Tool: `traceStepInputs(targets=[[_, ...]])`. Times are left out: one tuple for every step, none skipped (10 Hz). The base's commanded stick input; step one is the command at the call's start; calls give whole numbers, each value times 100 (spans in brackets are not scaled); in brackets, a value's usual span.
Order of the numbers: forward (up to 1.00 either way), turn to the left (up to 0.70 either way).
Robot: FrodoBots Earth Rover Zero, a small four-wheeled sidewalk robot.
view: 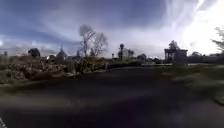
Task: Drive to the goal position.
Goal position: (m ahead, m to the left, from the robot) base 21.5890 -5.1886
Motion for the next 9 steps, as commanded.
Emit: traceStepInputs(targets=[[85, -34], [85, -34], [85, -34], [85, -34], [85, 0], [85, 0], [85, 0], [85, -34], [85, -34]])
